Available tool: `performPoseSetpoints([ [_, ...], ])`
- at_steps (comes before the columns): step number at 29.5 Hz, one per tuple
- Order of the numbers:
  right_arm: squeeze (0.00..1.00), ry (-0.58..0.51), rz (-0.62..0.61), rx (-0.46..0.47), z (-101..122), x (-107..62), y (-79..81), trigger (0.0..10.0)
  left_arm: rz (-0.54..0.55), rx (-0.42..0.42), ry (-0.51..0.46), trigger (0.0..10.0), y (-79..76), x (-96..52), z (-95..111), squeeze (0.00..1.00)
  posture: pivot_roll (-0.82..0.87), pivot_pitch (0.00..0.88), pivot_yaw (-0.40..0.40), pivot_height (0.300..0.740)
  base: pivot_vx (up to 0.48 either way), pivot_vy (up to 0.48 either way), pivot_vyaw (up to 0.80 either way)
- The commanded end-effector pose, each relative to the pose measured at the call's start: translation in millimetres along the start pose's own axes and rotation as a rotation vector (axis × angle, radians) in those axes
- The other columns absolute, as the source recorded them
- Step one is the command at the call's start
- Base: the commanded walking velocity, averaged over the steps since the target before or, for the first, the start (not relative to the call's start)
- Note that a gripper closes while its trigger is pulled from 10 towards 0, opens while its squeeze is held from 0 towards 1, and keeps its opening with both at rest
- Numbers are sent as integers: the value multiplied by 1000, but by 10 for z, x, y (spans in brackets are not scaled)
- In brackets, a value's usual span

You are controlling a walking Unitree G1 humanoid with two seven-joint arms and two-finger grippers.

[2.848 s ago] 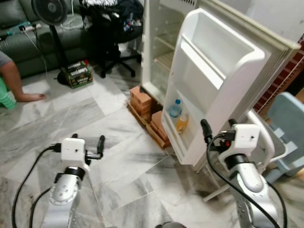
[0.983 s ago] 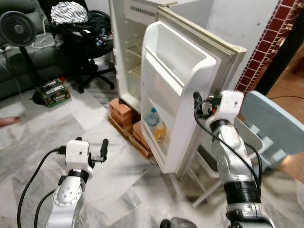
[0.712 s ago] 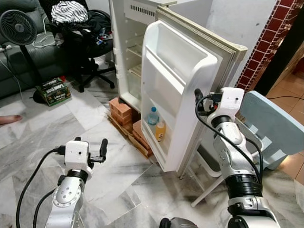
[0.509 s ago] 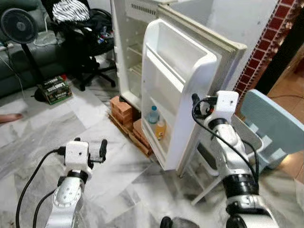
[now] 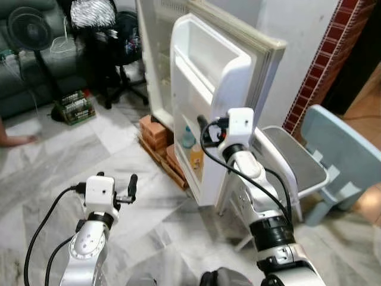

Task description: Restocking fridge

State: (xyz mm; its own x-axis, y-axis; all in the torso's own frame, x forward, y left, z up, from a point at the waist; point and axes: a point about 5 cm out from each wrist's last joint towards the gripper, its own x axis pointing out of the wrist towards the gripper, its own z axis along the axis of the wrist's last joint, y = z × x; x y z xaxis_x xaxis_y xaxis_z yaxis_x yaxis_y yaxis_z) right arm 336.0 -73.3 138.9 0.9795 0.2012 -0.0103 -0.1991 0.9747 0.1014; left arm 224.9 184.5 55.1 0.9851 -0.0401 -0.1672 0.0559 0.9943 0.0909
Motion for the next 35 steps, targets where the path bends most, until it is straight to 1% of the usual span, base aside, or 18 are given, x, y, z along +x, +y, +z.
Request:
performPoseSetpoints([
  [1,0,-35,13,-13,102,50,55,10000,5,10,-2,10000,22,16,13,0,98,0,-15,740,0,0,0],
  [3,0,-37,14,-25,105,53,29,10000,7,10,-2,10000,30,16,11,0,102,0,-19,740,0,0,0],
  [6,0,-25,6,-38,65,22,-57,10000,14,10,-1,10000,42,6,11,0,101,0,-25,740,0,0,0],
  [10,0,-1,-7,-135,-71,-88,-230,10000,15,7,0,10000,26,-6,6,0,98,0,-28,740,0,0,0],
  [11,0,7,-17,-170,-121,-127,-303,10000,14,6,0,10000,18,-7,7,0,98,0,-28,740,0,0,0],
  [12,0,7,-17,-170,-121,-127,-303,10000,14,6,0,10000,18,-7,7,0,98,0,-28,740,0,0,0],
  [13,0,24,-53,-171,-168,-167,-410,10000,11,4,0,10000,9,-6,6,0,95,0,-26,740,0,0,0],
  [16,0,28,-92,-182,-182,-212,-543,10000,6,1,1,10000,6,1,4,0,87,0,-22,740,0,0,0],
  [17,0,25,-113,-180,-183,-242,-617,10000,-1,0,-3,10000,4,5,7,0,87,0,-22,740,0,0,0],
  [19,0,20,-120,-173,-179,-252,-637,10000,-5,0,-5,10000,4,6,9,0,83,0,-21,740,0,0,0],
  [20,0,0,-116,-173,-153,-282,-666,10000,-3,-11,-10,10000,9,16,19,0,83,0,-21,740,0,0,0],
  [22,0,-28,-106,-163,-113,-312,-680,10000,13,-9,0,10000,26,33,18,0,81,0,-22,740,0,0,0],
  [24,0,-53,-85,-174,-83,-352,-682,10000,18,-25,-1,10000,34,44,24,0,78,0,-25,740,0,0,0],
  [29,0,-44,-75,-182,-131,-467,-736,10000,14,-23,-4,10000,37,56,26,0,76,0,-26,740,0,0,0],
  [30,0,-50,-78,-171,-132,-477,-740,10000,14,-22,-4,10000,37,57,25,0,76,0,-26,740,0,0,0],
  [33,0,-36,-114,-183,-160,-480,-763,10000,9,-12,-6,10000,27,63,28,0,71,0,-24,740,0,0,0],
  [35,0,-34,-153,-185,-147,-425,-781,10000,6,-11,-7,10000,13,68,31,0,76,0,-24,740,0,0,0],
])
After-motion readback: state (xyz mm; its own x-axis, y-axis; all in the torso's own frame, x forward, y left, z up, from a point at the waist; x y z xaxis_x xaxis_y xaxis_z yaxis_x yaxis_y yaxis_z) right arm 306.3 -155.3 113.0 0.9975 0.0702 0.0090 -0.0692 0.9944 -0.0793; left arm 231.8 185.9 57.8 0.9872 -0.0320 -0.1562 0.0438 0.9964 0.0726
